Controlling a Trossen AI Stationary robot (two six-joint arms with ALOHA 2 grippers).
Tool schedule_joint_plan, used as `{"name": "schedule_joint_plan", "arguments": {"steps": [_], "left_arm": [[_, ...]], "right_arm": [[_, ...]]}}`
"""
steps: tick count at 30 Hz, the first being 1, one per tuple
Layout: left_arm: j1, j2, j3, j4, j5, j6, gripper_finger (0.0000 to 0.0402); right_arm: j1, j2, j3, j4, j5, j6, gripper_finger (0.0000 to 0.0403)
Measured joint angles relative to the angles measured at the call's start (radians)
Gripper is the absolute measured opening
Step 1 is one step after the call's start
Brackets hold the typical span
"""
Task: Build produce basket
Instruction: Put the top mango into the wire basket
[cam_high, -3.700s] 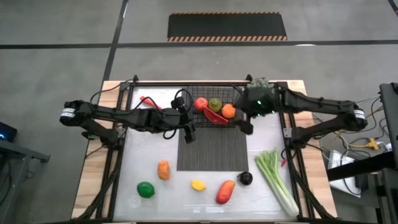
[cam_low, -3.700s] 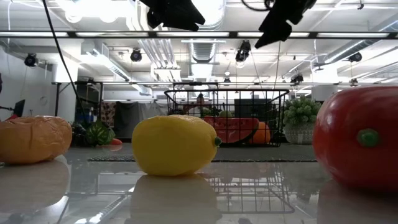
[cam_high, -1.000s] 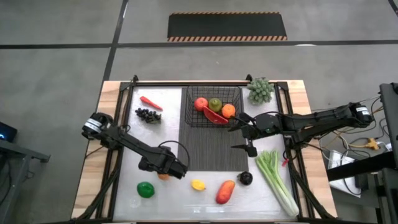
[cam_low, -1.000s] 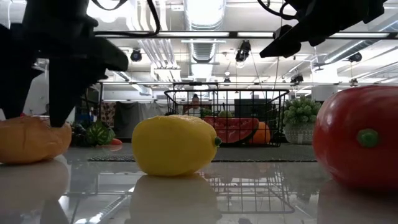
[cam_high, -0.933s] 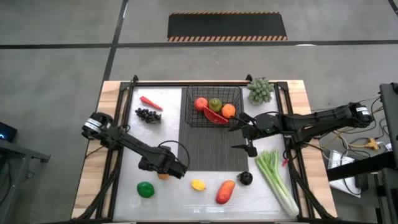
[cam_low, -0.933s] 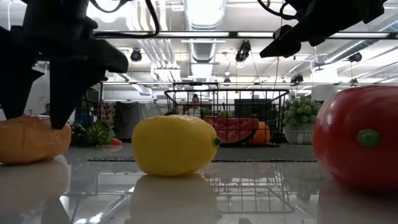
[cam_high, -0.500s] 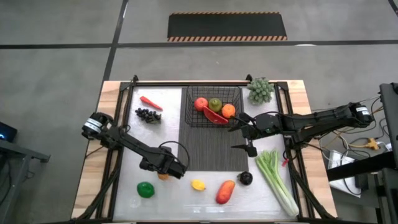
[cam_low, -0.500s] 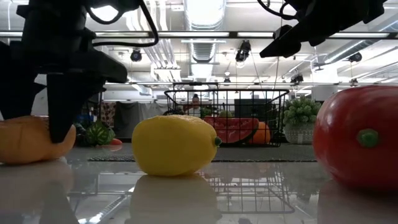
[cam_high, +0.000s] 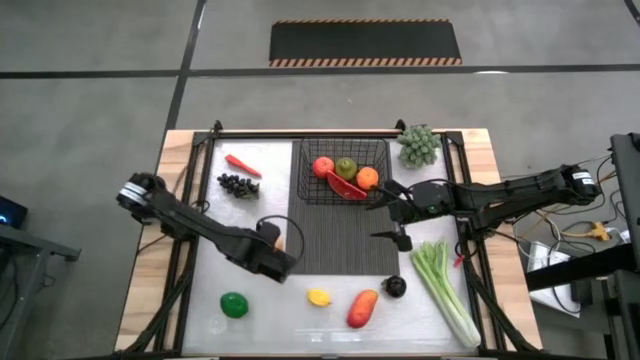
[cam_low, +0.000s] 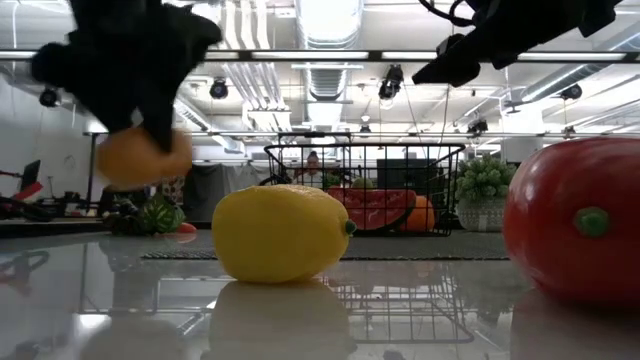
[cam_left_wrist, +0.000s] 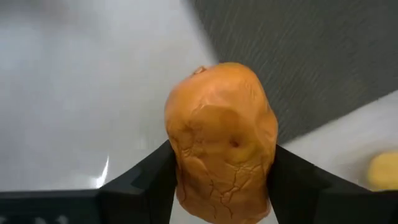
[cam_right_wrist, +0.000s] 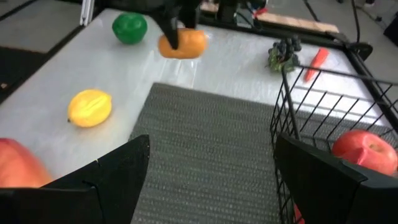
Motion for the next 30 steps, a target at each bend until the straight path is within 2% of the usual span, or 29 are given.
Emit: {"name": "schedule_joint_plan", "arguments": {"steps": [5, 10, 16, 19, 23, 30], "left_arm": [[0.0, -0.122, -0.005, 0.09, -0.277, 0.25, 0.0187], [0.0, -0.207, -0.037, 0.356, -0.411, 0.634, 0.0189], [0.008, -0.223, -0.082, 0.758, -0.442, 1.153, 0.0191], [0.015, -0.223, -0.123, 0.93, -0.435, 1.325, 0.0191], [0.03, -0.223, -0.166, 0.997, -0.433, 1.396, 0.0191], [0.066, -0.201, -0.198, 1.089, -0.43, 1.517, 0.0192]], "right_arm": [[0.0, 0.029, 0.0, 0.07, 0.0, 0.026, 0.0329], [0.0, 0.095, 0.0, 0.206, -0.004, 0.06, 0.0329], [0.0, 0.204, 0.0, 0.478, -0.008, 0.082, 0.0329], [0.0, 0.251, 0.004, 0.595, -0.03, 0.085, 0.0329], [0.0, 0.286, 0.047, 0.661, -0.103, 0.117, 0.0329], [0.0, 0.356, 0.151, 0.659, -0.104, 0.133, 0.0329]]}}
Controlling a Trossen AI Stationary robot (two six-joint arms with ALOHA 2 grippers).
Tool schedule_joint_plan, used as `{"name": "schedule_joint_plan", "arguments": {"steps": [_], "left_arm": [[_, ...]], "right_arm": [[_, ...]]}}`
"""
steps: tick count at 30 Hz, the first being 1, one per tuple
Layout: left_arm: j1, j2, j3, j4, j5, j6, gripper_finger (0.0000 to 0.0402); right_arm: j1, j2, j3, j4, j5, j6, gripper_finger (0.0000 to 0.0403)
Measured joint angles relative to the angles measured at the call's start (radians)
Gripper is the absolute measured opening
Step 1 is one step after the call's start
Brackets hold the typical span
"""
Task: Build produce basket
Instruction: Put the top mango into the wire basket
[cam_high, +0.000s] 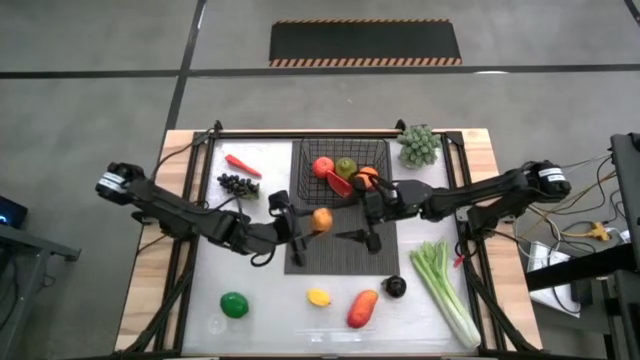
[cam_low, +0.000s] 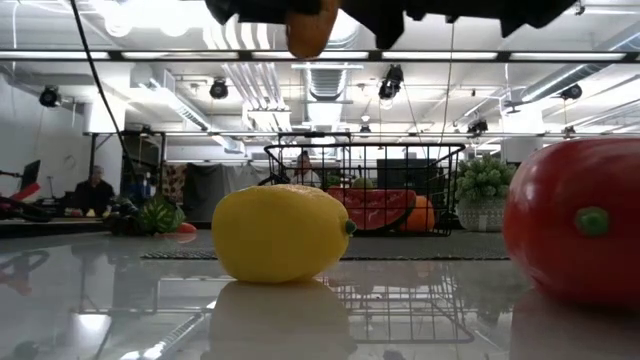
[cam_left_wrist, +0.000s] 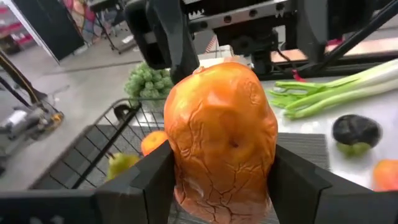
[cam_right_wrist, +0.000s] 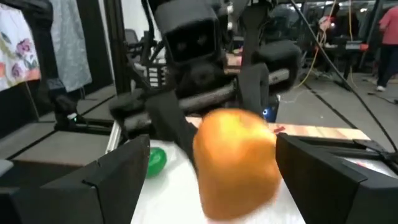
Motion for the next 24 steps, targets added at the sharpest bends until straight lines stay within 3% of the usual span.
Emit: {"name": "schedule_joint_plan", "arguments": {"steps": [5, 11, 20, 24], "left_arm": [[0.002, 0.023, 0.0, 0.074, 0.015, 0.112, 0.0192], [0.014, 0.026, 0.0, 0.102, 0.015, 0.142, 0.0192], [0.017, 0.027, -0.006, 0.102, 0.019, 0.121, 0.0198], [0.019, 0.027, -0.011, 0.105, 0.022, 0.108, 0.0234]], "right_arm": [[0.0, 0.056, 0.057, 0.004, 0.026, 0.002, 0.0329], [0.0, 0.098, 0.086, -0.012, 0.027, -0.008, 0.0324], [-0.001, 0.121, 0.112, -0.023, 0.03, -0.008, 0.0211], [-0.002, 0.115, 0.108, -0.027, 0.034, -0.003, 0.0206]]}}
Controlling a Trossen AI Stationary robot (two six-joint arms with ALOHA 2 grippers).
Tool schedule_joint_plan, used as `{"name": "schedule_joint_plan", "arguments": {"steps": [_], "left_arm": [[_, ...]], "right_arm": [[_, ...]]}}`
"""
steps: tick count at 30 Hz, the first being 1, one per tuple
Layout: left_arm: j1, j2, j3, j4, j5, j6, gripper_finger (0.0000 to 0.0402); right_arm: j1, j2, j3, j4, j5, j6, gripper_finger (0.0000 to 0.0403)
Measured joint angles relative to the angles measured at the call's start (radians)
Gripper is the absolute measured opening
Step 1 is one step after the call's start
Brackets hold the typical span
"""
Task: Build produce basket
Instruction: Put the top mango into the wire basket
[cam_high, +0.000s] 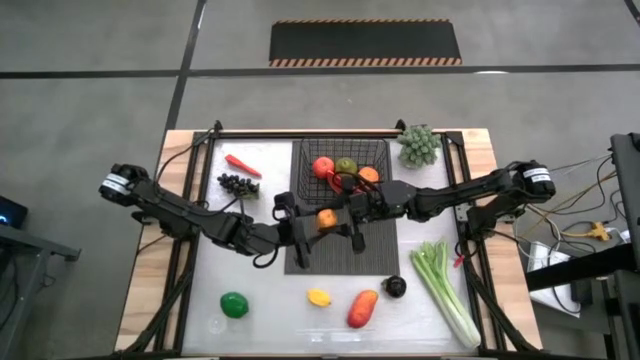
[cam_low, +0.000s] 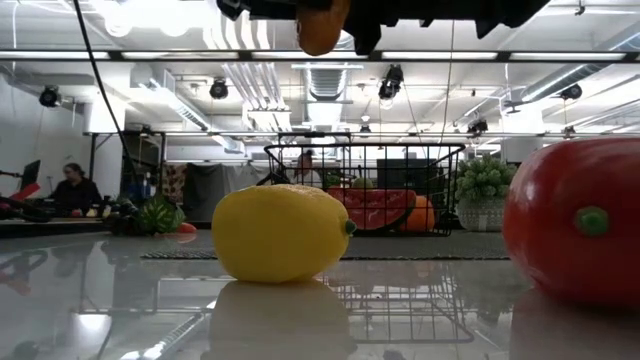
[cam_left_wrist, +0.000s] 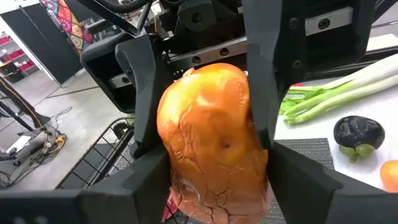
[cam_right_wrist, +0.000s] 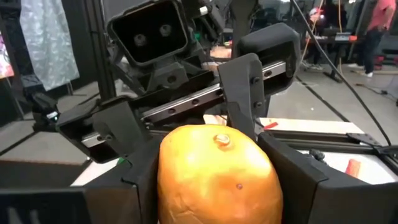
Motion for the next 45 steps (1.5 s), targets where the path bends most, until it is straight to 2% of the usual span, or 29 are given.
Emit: {"name": "schedule_joint_plan", "arguments": {"steps": [6, 13, 16, 24, 27, 32, 35, 41, 45], "left_arm": [[0.0, 0.0, 0.0, -0.005, -0.008, 0.018, 0.0279], [0.003, -0.006, -0.001, -0.006, -0.016, 0.066, 0.0283], [0.009, -0.006, -0.001, -0.01, -0.027, 0.068, 0.0283], [0.008, -0.024, -0.015, -0.014, -0.148, 0.062, 0.0284], [0.01, -0.047, -0.034, -0.016, -0.166, 0.083, 0.0284], [0.01, -0.102, -0.074, -0.016, -0.162, 0.085, 0.0284], [0.009, -0.142, -0.092, -0.013, -0.155, 0.085, 0.0284], [0.009, -0.201, -0.141, 0.015, -0.144, 0.079, 0.0283], [0.009, -0.224, -0.152, 0.02, -0.144, 0.066, 0.0283]], "right_arm": [[-0.004, -0.001, -0.001, -0.001, 0.003, 0.01, 0.0211], [-0.01, -0.009, -0.001, -0.001, -0.001, 0.028, 0.0219], [-0.01, -0.015, -0.001, -0.008, 0.04, 0.036, 0.022], [-0.011, -0.063, -0.006, -0.073, 0.121, 0.075, 0.0221], [-0.009, -0.102, -0.006, -0.146, 0.198, 0.08, 0.0222], [-0.01, -0.145, -0.005, -0.277, 0.433, 0.083, 0.0222], [-0.027, -0.154, -0.005, -0.308, 0.524, 0.08, 0.0222], [-0.108, -0.085, -0.004, -0.288, 0.542, 0.135, 0.0223], [-0.165, 0.0, -0.002, -0.215, 0.542, 0.194, 0.0223]]}}
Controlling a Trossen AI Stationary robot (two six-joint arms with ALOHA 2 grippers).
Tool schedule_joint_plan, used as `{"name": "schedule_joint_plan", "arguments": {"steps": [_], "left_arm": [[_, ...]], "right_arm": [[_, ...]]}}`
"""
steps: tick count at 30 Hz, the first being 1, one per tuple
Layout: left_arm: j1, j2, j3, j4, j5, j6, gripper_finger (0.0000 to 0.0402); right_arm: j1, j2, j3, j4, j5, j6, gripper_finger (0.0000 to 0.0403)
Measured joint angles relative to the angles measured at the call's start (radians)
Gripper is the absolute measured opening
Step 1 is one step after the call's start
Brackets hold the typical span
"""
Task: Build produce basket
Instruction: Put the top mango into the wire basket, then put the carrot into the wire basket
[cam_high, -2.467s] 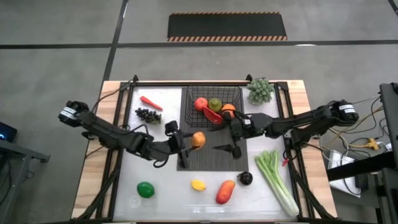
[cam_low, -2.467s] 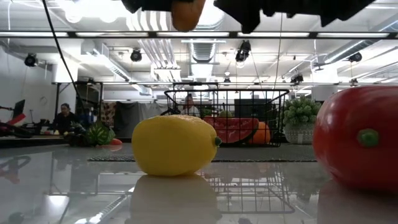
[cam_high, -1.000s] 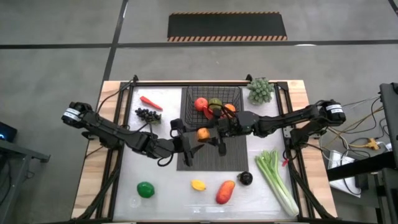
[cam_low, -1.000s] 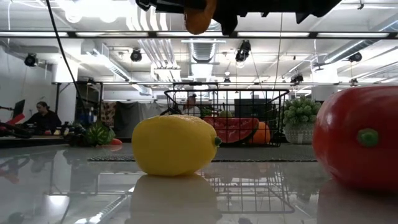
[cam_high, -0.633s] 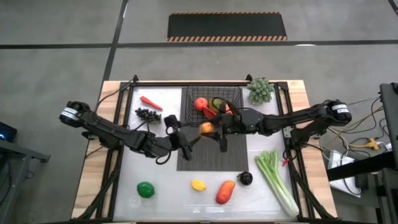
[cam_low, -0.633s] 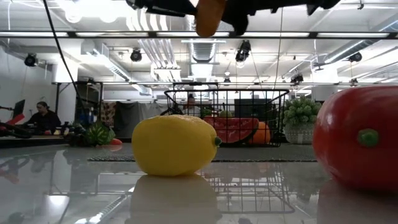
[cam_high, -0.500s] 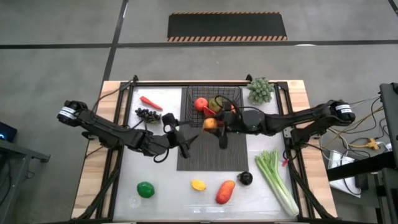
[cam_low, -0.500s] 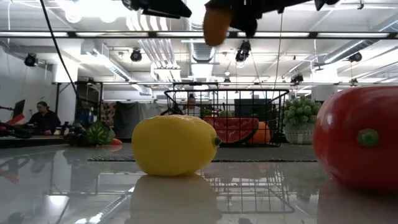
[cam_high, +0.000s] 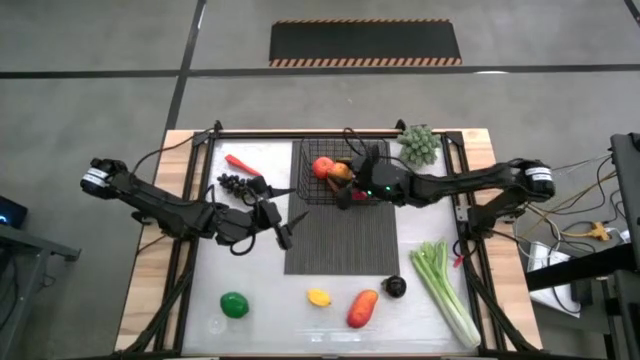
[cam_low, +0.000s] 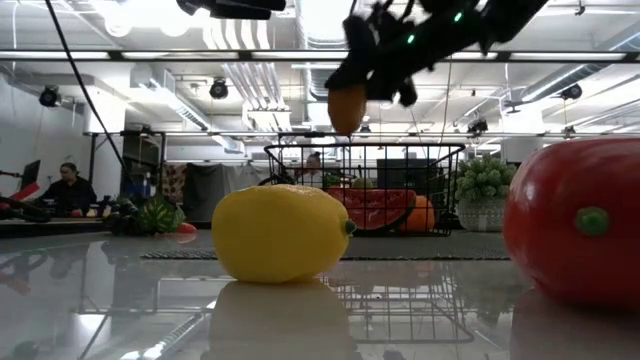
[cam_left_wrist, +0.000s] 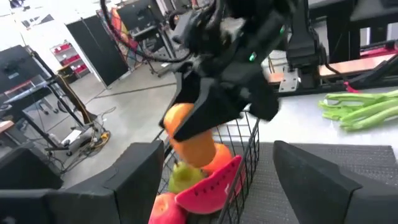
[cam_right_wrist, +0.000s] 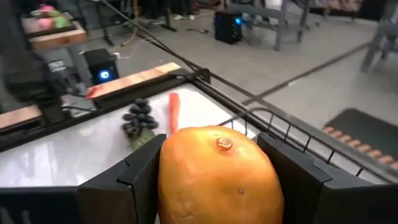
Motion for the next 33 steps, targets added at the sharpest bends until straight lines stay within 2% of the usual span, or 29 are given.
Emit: {"name": "schedule_joint_plan", "arguments": {"steps": [5, 11, 18, 23, 33], "left_arm": [[0.0, -0.008, -0.014, 0.012, 0.001, -0.002, 0.0283], [0.0, -0.012, -0.04, 0.028, -0.002, -0.004, 0.0283], [0.0, -0.012, -0.043, 0.031, -0.017, -0.006, 0.0283], [0.0, -0.012, -0.045, 0.038, -0.021, -0.006, 0.0283], [0.0, -0.012, -0.045, 0.046, -0.021, -0.006, 0.0283]], "right_arm": [[-0.05, 0.114, 0.044, 0.025, -0.034, 0.05, 0.0223], [-0.056, 0.247, 0.15, 0.014, -0.082, 0.061, 0.0223], [-0.056, 0.357, 0.286, -0.158, -0.079, 0.061, 0.0232], [-0.056, 0.397, 0.334, -0.212, -0.08, 0.06, 0.0262], [-0.056, 0.396, 0.339, -0.225, -0.083, 0.064, 0.0319]]}}
